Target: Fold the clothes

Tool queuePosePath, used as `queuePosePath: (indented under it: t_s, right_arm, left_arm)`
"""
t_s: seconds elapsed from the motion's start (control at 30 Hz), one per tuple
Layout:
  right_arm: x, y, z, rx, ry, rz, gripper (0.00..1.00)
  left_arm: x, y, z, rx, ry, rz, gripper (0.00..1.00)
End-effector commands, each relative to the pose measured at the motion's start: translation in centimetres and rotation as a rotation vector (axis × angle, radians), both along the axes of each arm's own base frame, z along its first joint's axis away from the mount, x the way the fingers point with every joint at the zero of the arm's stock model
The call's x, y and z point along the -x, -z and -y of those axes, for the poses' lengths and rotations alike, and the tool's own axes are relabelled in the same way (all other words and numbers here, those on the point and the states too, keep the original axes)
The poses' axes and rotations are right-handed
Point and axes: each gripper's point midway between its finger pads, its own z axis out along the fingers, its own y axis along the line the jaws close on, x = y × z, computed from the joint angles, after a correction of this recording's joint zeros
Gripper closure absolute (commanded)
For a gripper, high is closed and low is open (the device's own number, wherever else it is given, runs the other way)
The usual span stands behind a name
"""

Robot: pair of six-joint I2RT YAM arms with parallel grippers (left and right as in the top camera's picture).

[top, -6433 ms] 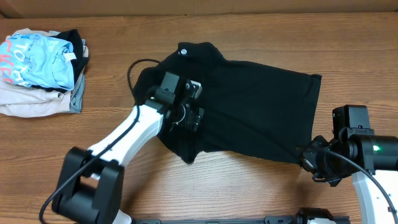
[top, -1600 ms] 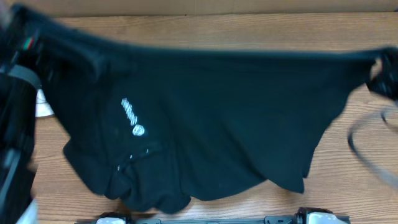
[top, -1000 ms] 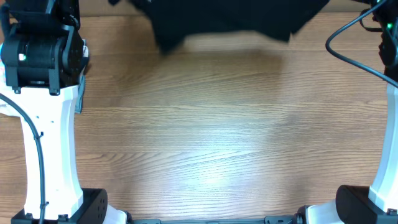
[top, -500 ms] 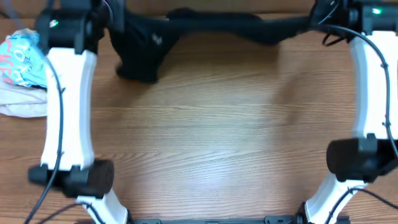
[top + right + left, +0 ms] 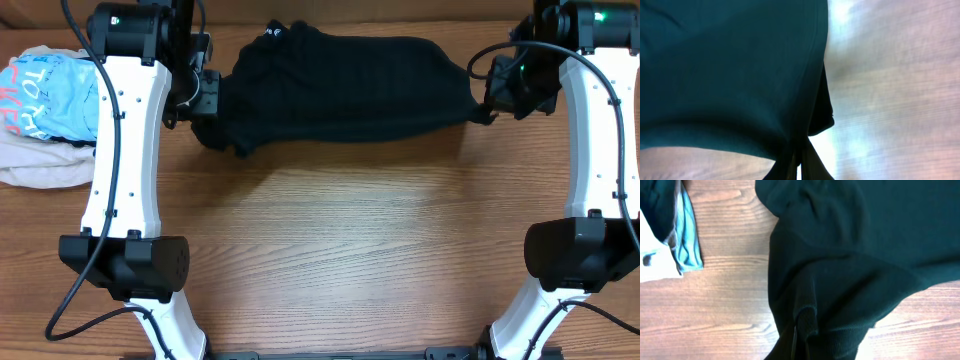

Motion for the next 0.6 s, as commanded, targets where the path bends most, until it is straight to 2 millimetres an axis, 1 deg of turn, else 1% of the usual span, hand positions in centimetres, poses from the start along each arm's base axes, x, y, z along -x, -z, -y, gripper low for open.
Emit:
queuePosePath:
  t_s: [0.0,0.07,0.17,0.23,0.3,0.4,0.5,0.57]
  right_arm:
    - [1.3,-2.8,0.0,-0.011,0.023,0.056,0.96]
    - [2.1,-3.2,-0.1,-0.012,0.031,0.060,0.96]
    - [3.8,-3.6,-0.2,-0.013,0.041,0.056,0.96]
    - [5.1,-3.7,-0.3,-0.014,0.049,0.064,0.96]
    - [6.5,-3.4,-0.4,-0.018,0.065,0.075,0.96]
    - [9.3,-1.9,-0.5,-0.024,0.105,0.075,0.96]
    - [13.0,0.5,-0.6,-0.029,0.146,0.044,0.96]
    - [15.2,2.1,-0.7,-0.034,0.179,0.013,0.96]
  left_arm:
    - [1.0,-1.3,1.3,0.021,0.014,0.025,0.96]
    - [1.5,-0.7,1.9,0.022,0.013,0.001,0.96]
    - [2.5,0.2,2.1,0.009,0.017,-0.040,0.96]
    - [3.4,0.7,1.8,-0.008,-0.006,-0.065,0.96]
    - [4.3,1.1,1.4,-0.027,-0.033,-0.077,0.96]
    - [5.8,1.4,1.1,-0.027,-0.061,-0.074,0.96]
    - [7.9,1.9,0.9,-0.016,-0.095,-0.072,0.96]
    - [9.3,2.6,1.1,0.010,-0.096,-0.086,0.96]
